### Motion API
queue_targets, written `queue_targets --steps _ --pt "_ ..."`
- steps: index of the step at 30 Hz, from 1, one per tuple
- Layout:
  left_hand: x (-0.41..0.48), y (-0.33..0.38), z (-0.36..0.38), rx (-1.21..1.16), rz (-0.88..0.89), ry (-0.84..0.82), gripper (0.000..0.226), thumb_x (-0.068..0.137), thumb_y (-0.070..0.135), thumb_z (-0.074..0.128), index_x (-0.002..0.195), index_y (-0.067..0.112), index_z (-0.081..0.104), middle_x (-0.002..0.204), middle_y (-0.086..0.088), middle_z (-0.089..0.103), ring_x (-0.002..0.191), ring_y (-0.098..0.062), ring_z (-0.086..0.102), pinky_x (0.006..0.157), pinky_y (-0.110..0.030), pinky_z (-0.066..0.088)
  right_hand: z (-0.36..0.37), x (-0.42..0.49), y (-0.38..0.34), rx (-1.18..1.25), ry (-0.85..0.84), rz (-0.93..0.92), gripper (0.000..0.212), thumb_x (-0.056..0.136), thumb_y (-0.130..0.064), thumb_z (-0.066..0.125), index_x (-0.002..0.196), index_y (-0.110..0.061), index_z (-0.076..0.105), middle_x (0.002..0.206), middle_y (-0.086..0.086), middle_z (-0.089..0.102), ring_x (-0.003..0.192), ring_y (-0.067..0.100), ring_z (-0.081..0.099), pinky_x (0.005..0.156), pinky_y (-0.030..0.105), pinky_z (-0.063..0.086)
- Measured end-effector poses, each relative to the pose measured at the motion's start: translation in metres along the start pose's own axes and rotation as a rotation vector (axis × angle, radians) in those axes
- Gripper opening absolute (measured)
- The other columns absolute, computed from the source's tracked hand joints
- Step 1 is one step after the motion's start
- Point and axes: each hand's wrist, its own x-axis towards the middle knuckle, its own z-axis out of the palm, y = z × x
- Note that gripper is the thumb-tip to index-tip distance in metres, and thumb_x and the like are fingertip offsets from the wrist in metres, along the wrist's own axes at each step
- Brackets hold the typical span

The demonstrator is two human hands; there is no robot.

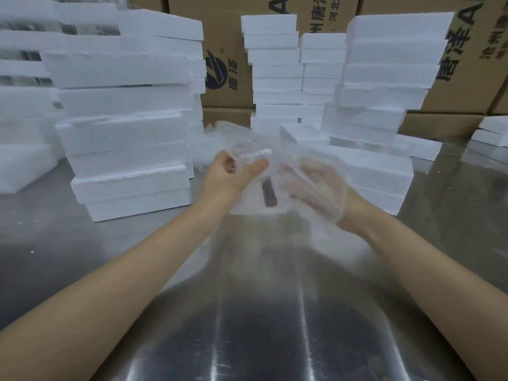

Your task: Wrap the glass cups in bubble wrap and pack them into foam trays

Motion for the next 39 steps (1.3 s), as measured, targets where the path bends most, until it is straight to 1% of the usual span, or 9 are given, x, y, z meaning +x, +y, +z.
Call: queue_targets --steps 3,6,9,14,21,25,28,36,39 --pt "0.007 -0.007 -0.006 -0.42 -0.158 -0.02 0.054 0.087 0.032 0.067 0.128 0.0 0.053 0.115 -0.01 0.066 0.106 -0.025 0.064 0.096 -0.034 0.049 -0.011 0.01 -0.009 -0.005 0.317 -0.23 0.025 0.08 -0.002 0.061 0.097 -0.019 0.068 0.104 0.004 0.065 0.089 0.016 0.065 0.082 0.028 0.05" --pt "0.008 -0.014 -0.008 -0.677 -0.195 -0.143 0.05 0.093 0.029 0.056 0.138 0.008 0.049 0.129 -0.007 0.063 0.115 -0.02 0.062 0.099 -0.028 0.049 -0.013 0.008 -0.004 0.095 0.275 0.005 0.05 0.085 0.017 0.05 0.12 -0.019 0.052 0.116 0.01 0.057 0.091 0.02 0.064 0.091 0.03 0.048" --pt "0.006 -0.021 -0.004 -0.618 -0.197 -0.288 0.056 0.086 0.028 0.061 0.137 0.009 0.05 0.132 -0.008 0.061 0.122 -0.022 0.058 0.102 -0.03 0.046 0.001 0.005 0.004 0.217 -0.003 0.162 0.039 0.083 0.003 0.064 0.119 -0.01 0.055 0.111 0.011 0.067 0.092 0.022 0.068 0.086 0.028 0.054" --pt "0.002 -0.029 0.003 -0.47 -0.168 -0.397 0.048 0.085 0.021 0.068 0.131 0.017 0.054 0.129 -0.005 0.063 0.121 -0.023 0.059 0.102 -0.033 0.048 0.003 0.006 0.004 0.181 0.18 -0.02 0.005 0.087 -0.002 0.064 0.087 -0.007 0.067 0.076 0.001 0.064 0.069 0.012 0.055 0.068 0.017 0.05" --pt "-0.006 -0.033 0.01 -0.386 -0.122 -0.481 0.052 0.091 0.018 0.064 0.139 0.019 0.046 0.134 -0.003 0.059 0.125 -0.023 0.055 0.112 -0.049 0.035 0.017 0.002 -0.002 -0.111 0.318 -0.257 0.011 0.083 -0.002 0.063 0.084 -0.013 0.066 0.083 0.004 0.067 0.077 0.015 0.064 0.073 0.025 0.051" --pt "-0.011 -0.037 0.015 -0.37 -0.141 -0.451 0.053 0.083 0.022 0.07 0.133 0.02 0.053 0.129 -0.003 0.063 0.123 -0.021 0.057 0.111 -0.051 0.036 0.031 -0.006 -0.001 -0.248 0.159 -0.121 0.033 0.082 -0.045 0.052 0.059 -0.025 0.067 0.051 -0.011 0.057 0.044 0.003 0.05 0.046 0.013 0.038" --pt "-0.014 -0.039 0.019 -0.347 -0.139 -0.454 0.047 0.082 0.017 0.073 0.127 0.016 0.059 0.123 -0.005 0.066 0.118 -0.021 0.061 0.109 -0.053 0.037 0.033 -0.006 0.008 -0.388 0.114 -0.107 0.057 0.088 -0.057 0.049 0.042 -0.024 0.045 0.039 -0.011 0.037 0.036 0.006 0.032 0.041 0.017 0.027" --pt "-0.018 -0.036 0.019 -0.331 -0.095 -0.543 0.05 0.08 0.013 0.072 0.128 0.015 0.057 0.124 -0.006 0.066 0.117 -0.021 0.061 0.1 -0.037 0.048 0.024 -0.002 0.006 -0.243 0.275 -0.016 0.011 0.073 -0.016 0.045 0.067 -0.008 0.051 0.038 -0.006 0.042 0.027 0.014 0.033 0.037 0.016 0.027" --pt "-0.017 -0.036 0.018 -0.37 -0.1 -0.585 0.039 0.083 0.01 0.07 0.116 0.028 0.066 0.123 -0.004 0.067 0.117 -0.022 0.062 0.096 -0.038 0.052 0.027 0.0 0.006 -0.109 0.335 0.035 0.012 0.089 -0.006 0.053 0.096 -0.01 0.062 0.078 0.002 0.068 0.06 0.023 0.063 0.056 0.035 0.051"
